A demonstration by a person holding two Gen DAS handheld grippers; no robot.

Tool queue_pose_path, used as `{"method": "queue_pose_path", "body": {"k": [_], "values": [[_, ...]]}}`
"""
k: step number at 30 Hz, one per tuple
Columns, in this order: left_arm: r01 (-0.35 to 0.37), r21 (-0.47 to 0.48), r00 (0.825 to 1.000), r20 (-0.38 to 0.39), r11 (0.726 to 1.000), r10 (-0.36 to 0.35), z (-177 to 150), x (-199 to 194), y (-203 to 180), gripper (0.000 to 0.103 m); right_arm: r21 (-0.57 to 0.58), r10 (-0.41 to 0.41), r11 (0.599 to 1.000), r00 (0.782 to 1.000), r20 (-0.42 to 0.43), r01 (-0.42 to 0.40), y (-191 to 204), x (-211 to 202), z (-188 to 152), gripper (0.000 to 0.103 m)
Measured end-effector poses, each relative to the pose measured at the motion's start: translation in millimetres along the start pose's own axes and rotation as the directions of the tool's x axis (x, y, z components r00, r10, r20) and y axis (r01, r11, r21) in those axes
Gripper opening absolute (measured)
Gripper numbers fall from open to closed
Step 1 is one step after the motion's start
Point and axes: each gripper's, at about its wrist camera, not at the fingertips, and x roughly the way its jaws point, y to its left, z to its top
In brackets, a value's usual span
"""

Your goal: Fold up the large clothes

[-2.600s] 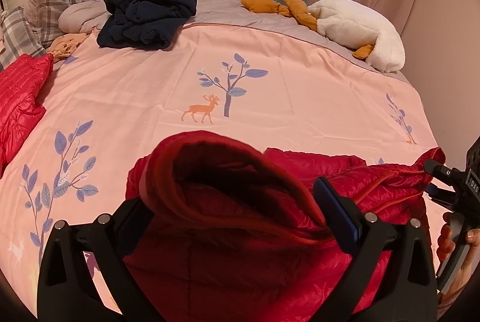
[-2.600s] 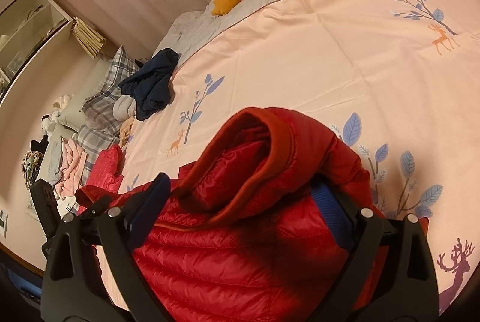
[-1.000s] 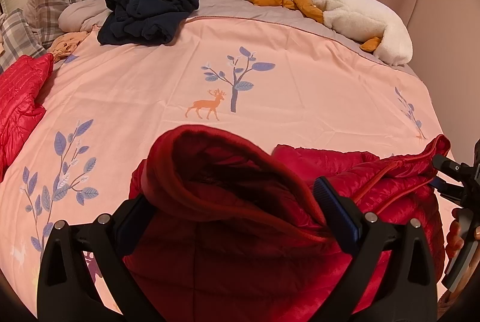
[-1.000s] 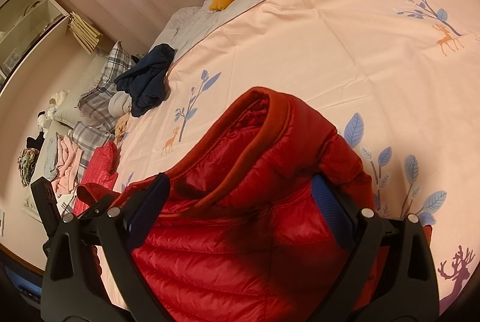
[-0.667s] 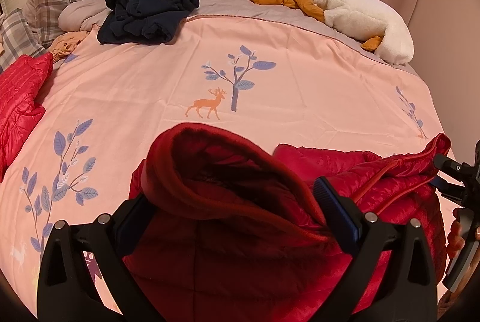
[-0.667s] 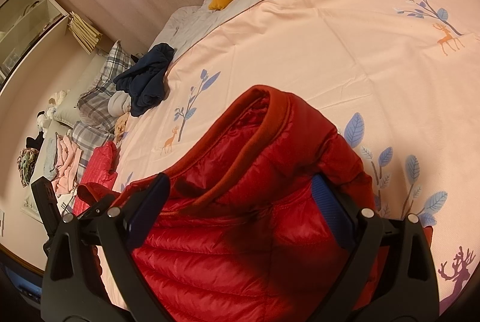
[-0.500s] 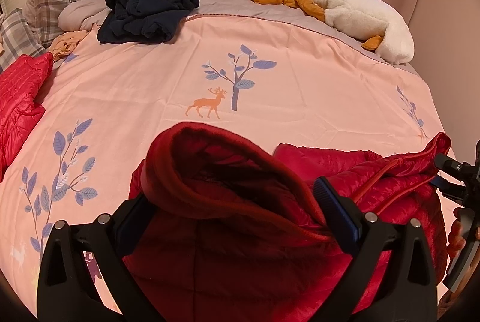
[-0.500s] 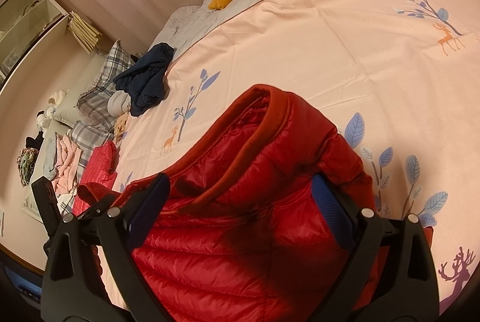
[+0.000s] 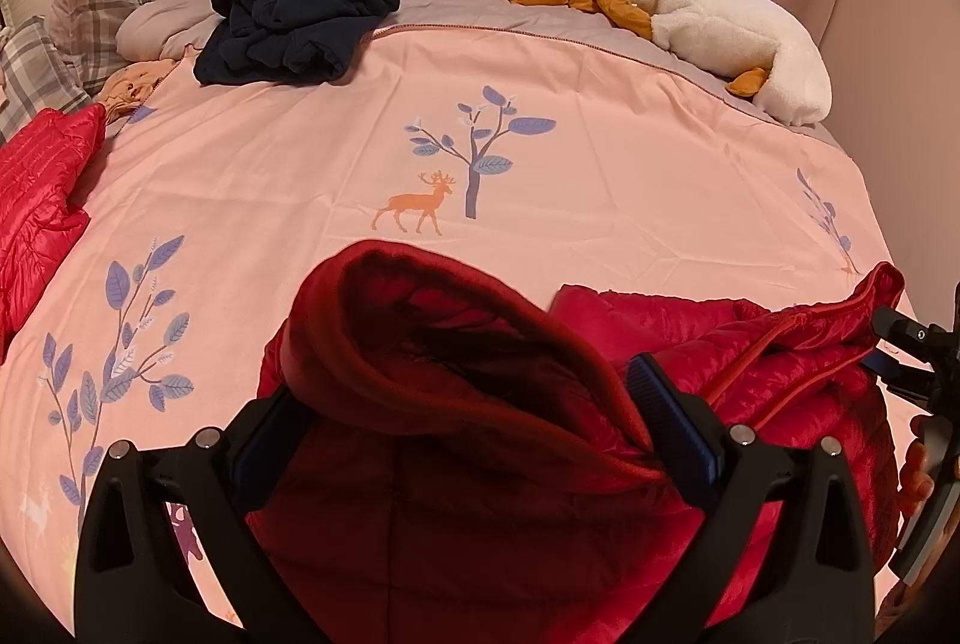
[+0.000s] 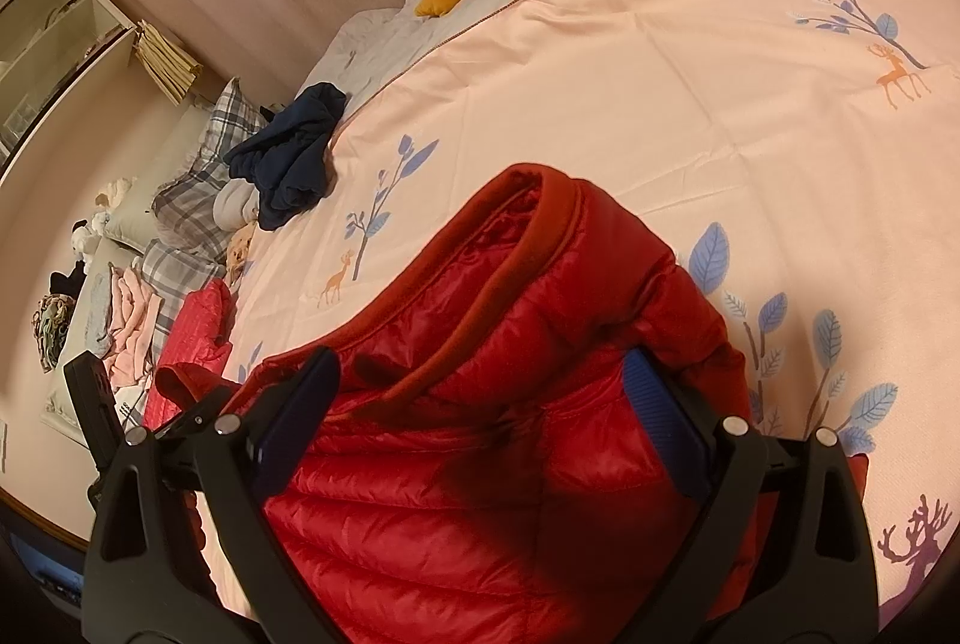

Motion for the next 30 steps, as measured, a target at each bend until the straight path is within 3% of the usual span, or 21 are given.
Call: {"method": "queue_pose_path", "body": {"k": [30], "values": [[-0.01,0.003,1.0,-0.012,1.0,0.01,-1.3,8.8,0.5,0.102,0.0,-0.006,1.0,1.0,-0.008,0.006,0.5,4.6,-0.6,0.097]]}}
